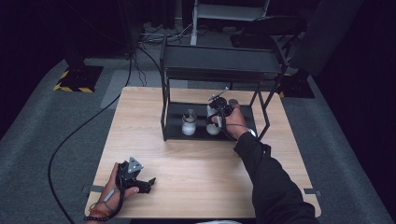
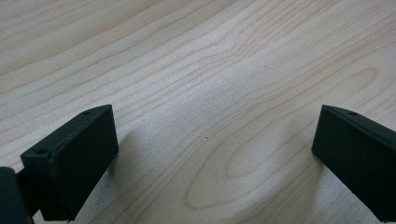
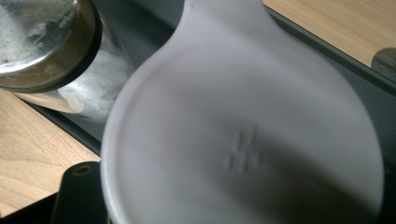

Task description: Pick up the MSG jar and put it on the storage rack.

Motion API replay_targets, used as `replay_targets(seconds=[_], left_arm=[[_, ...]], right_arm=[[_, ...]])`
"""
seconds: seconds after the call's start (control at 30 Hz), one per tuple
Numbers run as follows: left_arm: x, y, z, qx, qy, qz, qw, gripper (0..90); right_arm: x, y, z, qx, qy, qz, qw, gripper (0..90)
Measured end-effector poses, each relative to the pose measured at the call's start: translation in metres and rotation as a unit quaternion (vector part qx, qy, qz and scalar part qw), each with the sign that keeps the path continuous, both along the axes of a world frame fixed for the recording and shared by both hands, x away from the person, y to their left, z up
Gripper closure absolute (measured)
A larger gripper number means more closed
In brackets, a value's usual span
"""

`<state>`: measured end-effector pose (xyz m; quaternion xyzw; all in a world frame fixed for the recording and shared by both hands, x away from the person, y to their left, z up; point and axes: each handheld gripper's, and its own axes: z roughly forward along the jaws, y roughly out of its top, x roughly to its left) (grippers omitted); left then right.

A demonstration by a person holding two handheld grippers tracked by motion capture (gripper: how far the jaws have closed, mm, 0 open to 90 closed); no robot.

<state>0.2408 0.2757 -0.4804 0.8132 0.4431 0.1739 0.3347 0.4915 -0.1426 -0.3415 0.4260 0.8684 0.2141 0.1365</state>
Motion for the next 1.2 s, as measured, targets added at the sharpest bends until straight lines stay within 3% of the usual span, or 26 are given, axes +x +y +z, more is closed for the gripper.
replay_targets(seconds=[0.37, 0.8, 1.2], left_arm=[[0.0, 0.0, 0.0, 0.0, 0.0, 0.0, 1.0, 0.4], [0.0, 0.0, 0.0, 0.0, 0.0, 0.0, 1.0, 0.4], [0.0, 0.0, 0.0, 0.0, 0.0, 0.0, 1.0, 0.4]], right_arm=[[0.0064, -0.0048, 0.0027, 0.003, 0.014, 0.001, 0.9999, 29.3], [0.0068, -0.0056, 0.0036, 0.001, 0.014, 0.004, 0.9999, 28.7], [0.0086, -0.0075, 0.0038, 0.002, 0.017, -0.003, 0.9998, 21.3]])
